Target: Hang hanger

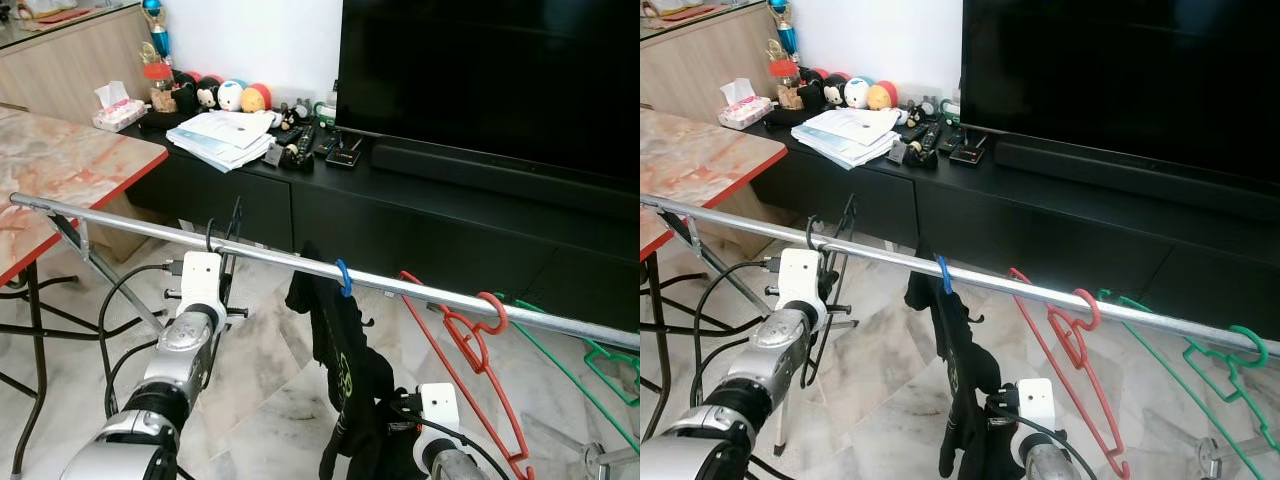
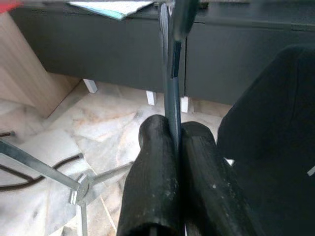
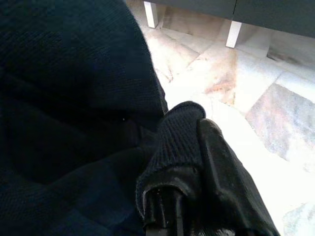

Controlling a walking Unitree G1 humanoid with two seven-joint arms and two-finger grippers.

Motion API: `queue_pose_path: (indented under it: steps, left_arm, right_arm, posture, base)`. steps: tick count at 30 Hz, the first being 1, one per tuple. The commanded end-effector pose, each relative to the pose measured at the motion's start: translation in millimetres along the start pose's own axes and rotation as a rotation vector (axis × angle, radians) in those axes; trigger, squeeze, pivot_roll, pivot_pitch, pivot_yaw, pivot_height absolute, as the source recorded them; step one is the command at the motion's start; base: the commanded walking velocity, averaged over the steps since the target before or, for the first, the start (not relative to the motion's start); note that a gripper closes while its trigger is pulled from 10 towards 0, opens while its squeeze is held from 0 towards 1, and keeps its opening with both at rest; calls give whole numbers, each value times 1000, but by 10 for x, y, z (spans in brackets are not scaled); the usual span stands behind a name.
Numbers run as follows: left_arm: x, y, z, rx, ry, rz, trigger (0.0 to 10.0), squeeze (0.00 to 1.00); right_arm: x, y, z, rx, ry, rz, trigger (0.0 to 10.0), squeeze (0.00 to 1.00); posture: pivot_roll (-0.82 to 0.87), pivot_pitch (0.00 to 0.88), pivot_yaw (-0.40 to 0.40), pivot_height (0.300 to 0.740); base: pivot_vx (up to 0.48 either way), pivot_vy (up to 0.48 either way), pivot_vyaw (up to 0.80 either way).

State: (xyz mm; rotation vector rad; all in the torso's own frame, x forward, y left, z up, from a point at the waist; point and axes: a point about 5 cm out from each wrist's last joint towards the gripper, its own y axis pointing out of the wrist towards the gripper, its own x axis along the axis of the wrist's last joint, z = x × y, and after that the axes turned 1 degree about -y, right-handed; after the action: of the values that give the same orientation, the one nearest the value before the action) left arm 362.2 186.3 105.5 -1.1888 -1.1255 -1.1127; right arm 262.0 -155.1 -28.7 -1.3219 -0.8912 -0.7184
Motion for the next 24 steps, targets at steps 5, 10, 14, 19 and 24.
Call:
queue_pose_path:
  steps: [5, 10, 14, 19, 24]
  left_arm:
    - [-80, -186, 38, -37, 65, -60, 392, 0]
    - [-278, -421, 78, -52, 91, -37, 10000, 0]
    - [-430, -641, 86, -57, 76, -7, 10000, 0]
    - [-516, -785, 106, -35, 62, 24, 10000, 0]
    - [-524, -842, 95, -22, 37, 44, 10000, 0]
  right_arm:
    - [-31, -9, 11, 3, -1, 13, 10000, 0]
    - [-54, -17, 11, 1, 1, 20, 10000, 0]
    - [-74, -25, 14, 1, 3, 26, 10000, 0]
    - [-85, -30, 12, -2, 4, 29, 10000, 0]
    - [-96, -33, 5, -11, 4, 35, 10000, 0]
  posture:
    - [17, 79, 19, 740]
    - [14, 78, 26, 740]
    - [19, 70, 31, 740]
    - [23, 61, 30, 740]
    - [26, 53, 29, 740]
  base:
    - [0, 0, 0]
    - [0, 0, 0]
    - [0, 0, 0]
    - [0, 0, 0]
    - [0, 0, 0]
